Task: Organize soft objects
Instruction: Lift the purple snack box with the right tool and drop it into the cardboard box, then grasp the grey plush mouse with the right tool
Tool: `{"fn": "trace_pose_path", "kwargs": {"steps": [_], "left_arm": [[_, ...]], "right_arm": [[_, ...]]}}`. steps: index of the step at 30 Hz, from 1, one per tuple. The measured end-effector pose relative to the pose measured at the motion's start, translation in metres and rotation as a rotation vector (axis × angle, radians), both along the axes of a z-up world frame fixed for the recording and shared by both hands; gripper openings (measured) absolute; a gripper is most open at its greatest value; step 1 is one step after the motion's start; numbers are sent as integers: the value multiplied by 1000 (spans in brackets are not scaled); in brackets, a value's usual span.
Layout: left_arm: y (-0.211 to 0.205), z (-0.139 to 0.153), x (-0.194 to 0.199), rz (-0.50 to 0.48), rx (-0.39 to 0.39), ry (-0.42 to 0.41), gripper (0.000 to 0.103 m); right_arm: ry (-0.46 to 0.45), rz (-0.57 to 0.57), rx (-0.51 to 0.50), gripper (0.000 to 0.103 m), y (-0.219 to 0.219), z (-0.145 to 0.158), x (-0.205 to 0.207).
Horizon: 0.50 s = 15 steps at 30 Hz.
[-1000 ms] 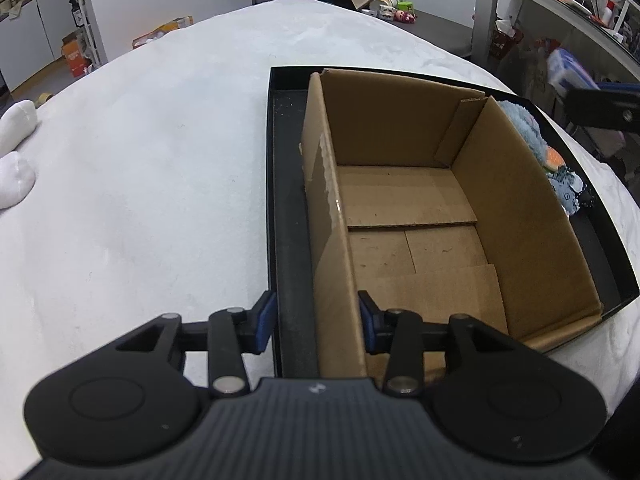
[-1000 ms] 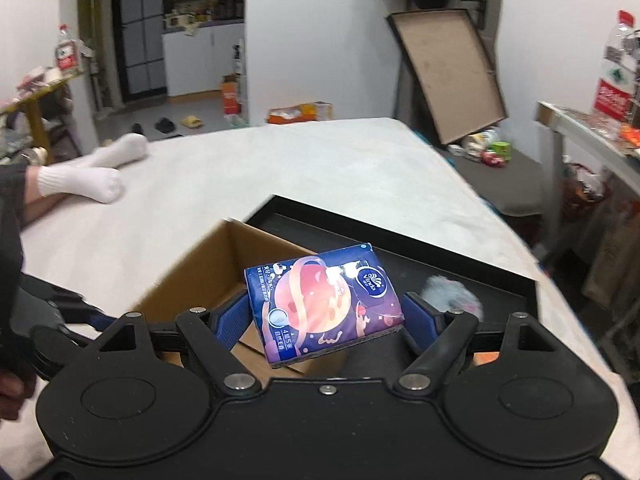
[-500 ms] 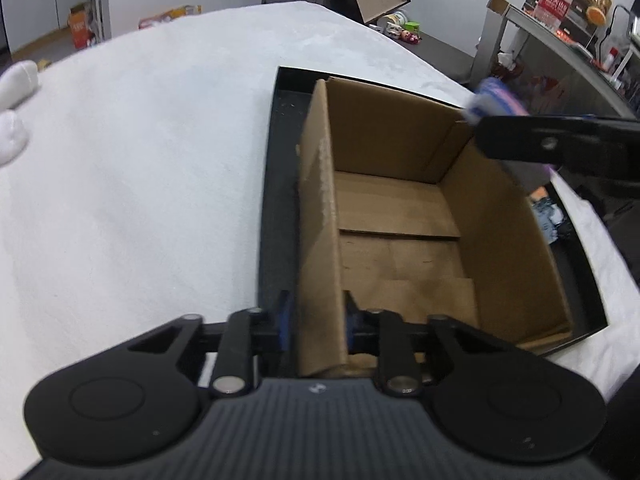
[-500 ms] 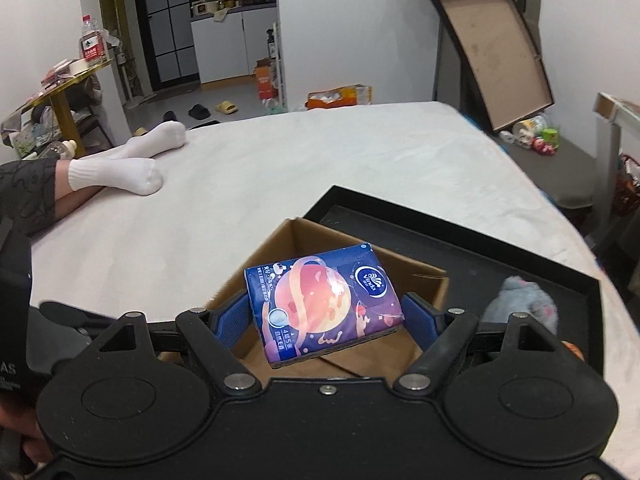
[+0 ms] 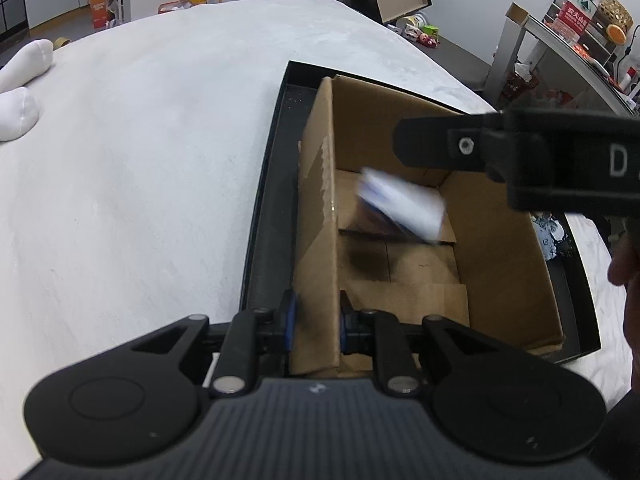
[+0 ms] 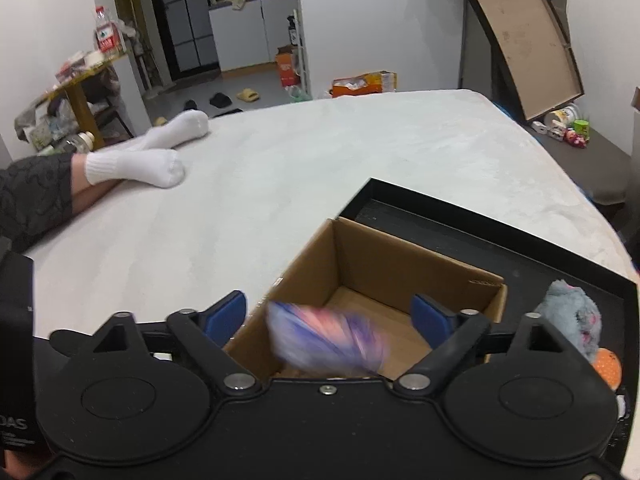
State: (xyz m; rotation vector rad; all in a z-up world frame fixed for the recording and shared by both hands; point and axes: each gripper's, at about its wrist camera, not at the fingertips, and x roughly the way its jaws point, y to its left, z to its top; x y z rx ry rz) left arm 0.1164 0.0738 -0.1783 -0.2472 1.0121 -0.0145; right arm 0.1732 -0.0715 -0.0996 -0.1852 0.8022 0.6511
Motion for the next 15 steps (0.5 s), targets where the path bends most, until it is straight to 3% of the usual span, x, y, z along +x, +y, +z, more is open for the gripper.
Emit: {"fn": "trace_pose_path", "kwargs": {"steps": [6,15], "left_arm": [[0,1,3,-23,-9,3,21],[-10,9,16,-74,49,-20,31]], "right_arm": [[11,-43,-14,94,-15,-2,-2],[-15,-119,-45,94,-48,-2,0]]}}
